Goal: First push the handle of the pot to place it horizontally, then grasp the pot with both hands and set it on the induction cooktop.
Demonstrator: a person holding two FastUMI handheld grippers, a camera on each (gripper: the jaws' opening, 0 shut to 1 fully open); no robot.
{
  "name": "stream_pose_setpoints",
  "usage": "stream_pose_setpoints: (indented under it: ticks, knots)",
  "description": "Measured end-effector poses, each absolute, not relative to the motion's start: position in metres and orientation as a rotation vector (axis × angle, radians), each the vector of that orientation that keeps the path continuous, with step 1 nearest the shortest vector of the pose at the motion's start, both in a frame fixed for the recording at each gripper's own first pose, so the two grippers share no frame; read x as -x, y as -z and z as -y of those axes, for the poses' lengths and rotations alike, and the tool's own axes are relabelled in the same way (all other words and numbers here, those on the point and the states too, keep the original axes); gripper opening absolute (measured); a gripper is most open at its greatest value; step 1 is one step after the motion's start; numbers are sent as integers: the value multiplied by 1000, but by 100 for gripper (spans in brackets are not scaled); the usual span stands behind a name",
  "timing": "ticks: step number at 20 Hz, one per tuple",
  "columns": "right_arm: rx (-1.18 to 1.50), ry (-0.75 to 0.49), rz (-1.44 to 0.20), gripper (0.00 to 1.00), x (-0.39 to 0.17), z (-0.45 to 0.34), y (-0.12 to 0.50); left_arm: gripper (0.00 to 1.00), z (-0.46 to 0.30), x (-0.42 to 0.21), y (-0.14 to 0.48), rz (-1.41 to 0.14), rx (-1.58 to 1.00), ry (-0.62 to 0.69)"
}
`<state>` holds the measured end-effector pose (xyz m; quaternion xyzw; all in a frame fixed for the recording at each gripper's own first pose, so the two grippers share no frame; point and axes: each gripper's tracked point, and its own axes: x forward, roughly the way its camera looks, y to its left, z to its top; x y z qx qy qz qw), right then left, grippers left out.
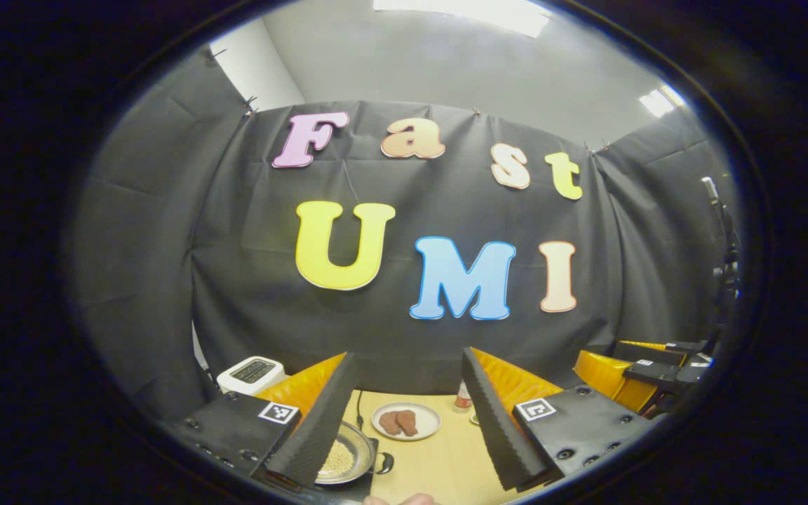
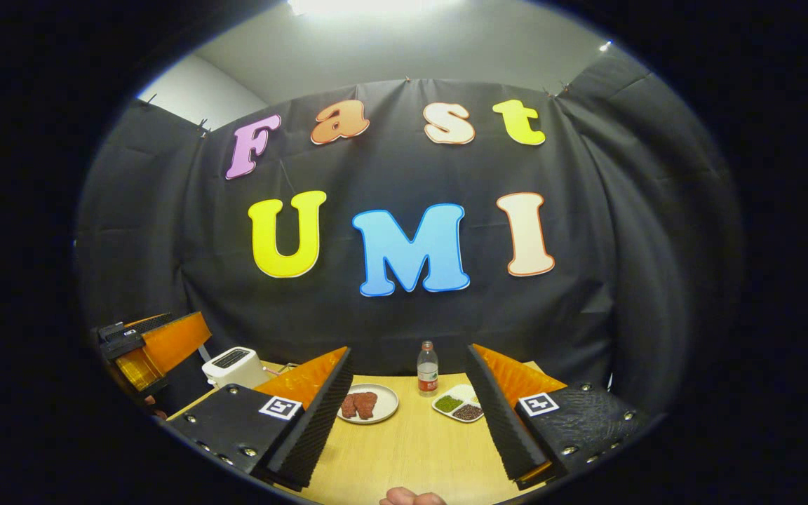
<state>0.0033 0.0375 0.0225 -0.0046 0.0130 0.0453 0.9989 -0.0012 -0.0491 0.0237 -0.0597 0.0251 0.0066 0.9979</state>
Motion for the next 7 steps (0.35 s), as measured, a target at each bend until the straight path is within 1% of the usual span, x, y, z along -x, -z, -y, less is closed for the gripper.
stream_pose_setpoints:
  ticks: [1,5,6,7]
  knots:
    - [4,-98,-21,97,0,-33,-25,94,57,4,-27,-49,119,-11]
    - [5,-104,-14,97,4,-14,-25,99,68,11,-30,-40,88,-24]
    - [0,-95,-18,97,7,-12,-24,96,70,14,-30,-42,89,-19]
    - [-10,-85,-14,97,9,-10,-27,96,71,17,-30,-39,88,-9]
